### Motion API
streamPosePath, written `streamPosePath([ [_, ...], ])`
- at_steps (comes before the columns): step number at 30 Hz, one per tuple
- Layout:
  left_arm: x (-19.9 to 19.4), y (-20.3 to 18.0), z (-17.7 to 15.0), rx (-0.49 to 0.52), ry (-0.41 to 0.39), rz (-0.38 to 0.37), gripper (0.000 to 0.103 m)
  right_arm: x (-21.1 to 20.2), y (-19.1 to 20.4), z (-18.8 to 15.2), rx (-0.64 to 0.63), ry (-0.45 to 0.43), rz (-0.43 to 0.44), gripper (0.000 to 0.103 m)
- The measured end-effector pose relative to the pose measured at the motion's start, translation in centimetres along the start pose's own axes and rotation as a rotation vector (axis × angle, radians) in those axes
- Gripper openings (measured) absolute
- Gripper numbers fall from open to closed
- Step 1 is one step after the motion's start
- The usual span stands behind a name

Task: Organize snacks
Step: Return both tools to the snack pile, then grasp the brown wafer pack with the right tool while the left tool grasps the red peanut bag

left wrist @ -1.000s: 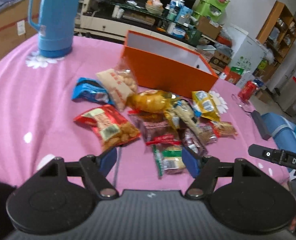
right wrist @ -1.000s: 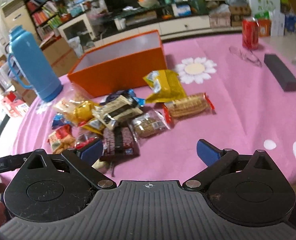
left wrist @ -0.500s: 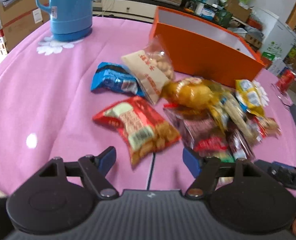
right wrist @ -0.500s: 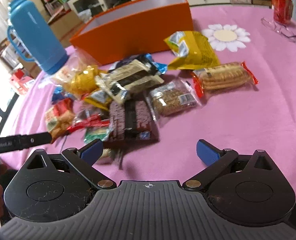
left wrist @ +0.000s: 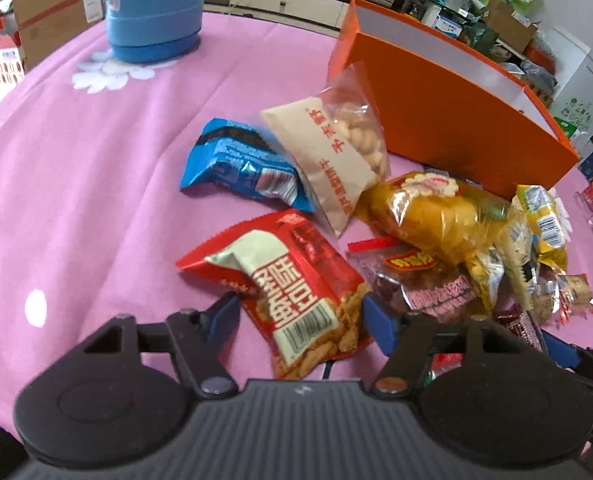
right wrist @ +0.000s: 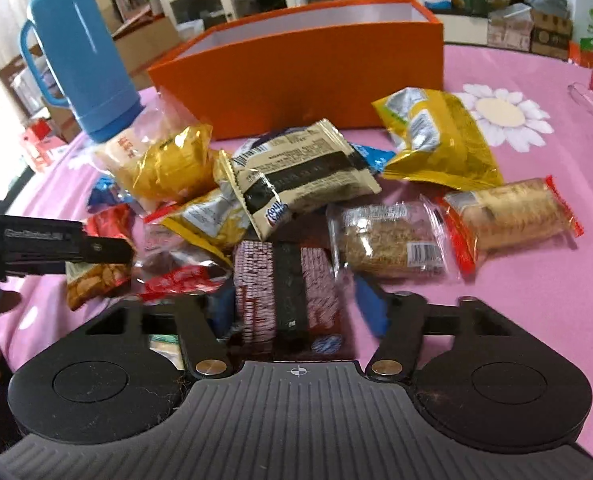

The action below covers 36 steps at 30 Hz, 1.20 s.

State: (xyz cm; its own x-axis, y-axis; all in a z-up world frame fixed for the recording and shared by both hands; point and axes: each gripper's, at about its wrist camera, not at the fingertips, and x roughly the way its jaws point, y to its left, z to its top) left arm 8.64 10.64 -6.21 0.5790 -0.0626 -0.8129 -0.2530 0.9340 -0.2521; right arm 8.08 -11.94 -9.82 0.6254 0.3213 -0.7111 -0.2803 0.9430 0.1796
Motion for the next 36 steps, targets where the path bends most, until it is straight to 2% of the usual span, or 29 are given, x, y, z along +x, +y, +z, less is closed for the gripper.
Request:
streamPosePath([
  [2,-0.4,0.6,-0.1,-0.003,0.02,-0.024,0.061,-0.3,-0.3,-0.1,-0.014,0.001,-0.02,0.033],
  [4,-0.8,0.6,-0.6,0.043,0.039,-0.028,0.059,-0.7,-0.6,-0.4,-0.012,0.007,-0.035,0.033],
  [8,-1.7,0.3,-2.3,0.186,0.059,0.011,0.057,-1.9,-1.5,-1.3,-0.023,0.017,-0.085,0.033],
  [10,-2.3,0.5,-2.8,0.208,0.069,0.031,0.058,-2.5,-2.0,-1.7,-0.02,0.029,-0.101,0.034],
  [11,-2.5,0.6,-2.8,0.191,0.068,0.039,0.061,-2.8,-2.2,-1.8,-0.016,0.036,-0.103,0.036],
  [12,-2.9,0.8,-2.5,0.168,0.052,0.043,0.075,-3.0,-2.4,-1.8,-0.002,0.045,-0.099,0.038],
  [14,-3.5,0.9,-1.4,0.119,-0.012,0.06,0.087,-3.5,-3.0,-1.8,0.043,0.044,-0.07,0.043],
  [16,-3.3,0.5,-0.2,0.095,-0.059,0.076,0.091,-3.9,-3.3,-1.5,0.089,0.028,-0.038,0.054],
  [18,-1.8,-0.1,0.9,0.079,-0.041,0.09,0.091,-4.3,-3.2,-1.0,0.08,0.004,-0.042,0.062],
  [20,-0.2,-0.8,1.2,0.074,-0.014,0.091,0.091,-4.4,-2.9,-0.8,0.049,-0.011,-0.069,0.065],
  [21,0.6,-1.1,1.0,0.076,-0.009,0.115,0.089,-4.4,-2.9,-0.8,0.041,-0.014,-0.073,0.065],
  [23,1.4,-1.7,0.5,0.088,-0.011,0.138,0.076,-4.3,-2.8,-0.9,0.03,-0.005,-0.067,0.065],
  [24,1.3,-2.0,0.2,0.103,-0.025,0.143,0.06,-4.2,-2.8,-1.1,0.026,0.004,-0.063,0.065],
  [25,1.2,-2.3,0.0,0.139,-0.028,0.155,0.058,-4.0,-2.8,-1.3,0.023,0.01,-0.061,0.065],
  [29,0.0,-1.6,-0.8,0.227,0.017,0.095,0.057,-3.4,-3.4,-1.7,0.044,0.027,-0.048,0.068],
  [33,-1.8,-0.9,-3.0,0.315,0.047,0.077,0.057,-3.4,-3.5,-1.9,0.044,0.026,-0.044,0.069],
  [35,-2.4,-0.8,-3.7,0.325,0.049,0.068,0.058,-3.5,-3.2,-2.0,0.031,0.025,-0.037,0.069],
  [36,-2.3,-0.9,-3.8,0.328,0.043,0.073,0.062,-3.4,-2.9,-2.1,0.022,0.024,-0.036,0.069],
])
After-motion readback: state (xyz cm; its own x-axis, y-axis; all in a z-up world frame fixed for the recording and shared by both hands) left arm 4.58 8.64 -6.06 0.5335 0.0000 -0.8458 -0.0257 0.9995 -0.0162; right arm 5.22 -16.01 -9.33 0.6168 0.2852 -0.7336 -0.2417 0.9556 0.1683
